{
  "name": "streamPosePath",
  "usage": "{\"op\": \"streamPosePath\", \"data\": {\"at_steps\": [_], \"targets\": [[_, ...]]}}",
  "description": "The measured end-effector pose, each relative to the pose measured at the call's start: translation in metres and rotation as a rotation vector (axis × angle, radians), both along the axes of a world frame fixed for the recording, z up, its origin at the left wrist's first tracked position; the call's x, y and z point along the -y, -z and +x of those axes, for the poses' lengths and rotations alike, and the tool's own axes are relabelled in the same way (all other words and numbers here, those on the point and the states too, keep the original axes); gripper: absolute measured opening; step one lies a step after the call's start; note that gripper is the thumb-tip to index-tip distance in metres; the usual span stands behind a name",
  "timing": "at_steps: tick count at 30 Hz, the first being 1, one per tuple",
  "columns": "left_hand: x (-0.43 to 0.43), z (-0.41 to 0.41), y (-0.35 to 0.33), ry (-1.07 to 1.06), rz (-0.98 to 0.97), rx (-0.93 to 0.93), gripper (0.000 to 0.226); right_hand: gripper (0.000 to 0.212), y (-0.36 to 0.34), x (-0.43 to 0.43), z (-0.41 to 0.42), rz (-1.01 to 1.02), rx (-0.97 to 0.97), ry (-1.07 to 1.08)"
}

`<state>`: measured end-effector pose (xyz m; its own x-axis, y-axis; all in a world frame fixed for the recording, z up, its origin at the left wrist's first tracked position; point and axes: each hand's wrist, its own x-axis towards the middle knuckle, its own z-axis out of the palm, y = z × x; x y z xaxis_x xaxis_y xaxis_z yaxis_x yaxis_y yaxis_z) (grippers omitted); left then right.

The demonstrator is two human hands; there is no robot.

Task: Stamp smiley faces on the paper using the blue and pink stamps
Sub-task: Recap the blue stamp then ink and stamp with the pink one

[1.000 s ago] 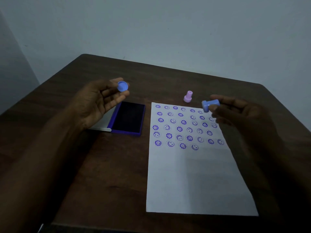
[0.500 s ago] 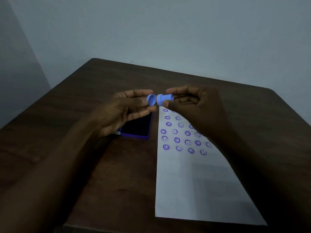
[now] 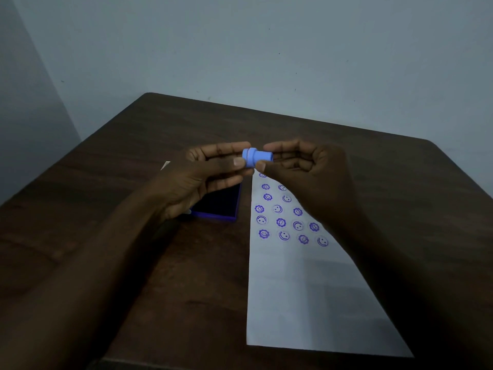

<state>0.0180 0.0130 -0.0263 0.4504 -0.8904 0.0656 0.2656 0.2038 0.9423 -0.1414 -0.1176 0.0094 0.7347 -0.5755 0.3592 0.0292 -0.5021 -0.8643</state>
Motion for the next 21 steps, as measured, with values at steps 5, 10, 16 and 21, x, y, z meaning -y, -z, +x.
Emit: {"op": "streamPosePath", "data": {"at_steps": [5, 10, 16, 21], "targets": [[0.003, 0.007, 0.012, 0.018, -0.026, 0.041, 0.029, 0.029, 0.003, 0.001, -0.001, -0.028, -0.029, -0.009], [0.007, 0.013, 0.024, 0.055, -0.052, 0.104, 0.033, 0.027, 0.003, 0.005, -0.002, -0.001, -0.033, -0.036], [0.013, 0.005, 0.017, -0.020, -0.010, 0.108, 0.036, 0.025, -0.015, 0.025, 0.005, -0.136, -0.104, -0.041], [0.009, 0.005, 0.008, -0.216, 0.062, 0.104, 0.034, 0.026, -0.034, 0.067, 0.023, -0.271, -0.131, 0.101]]}}
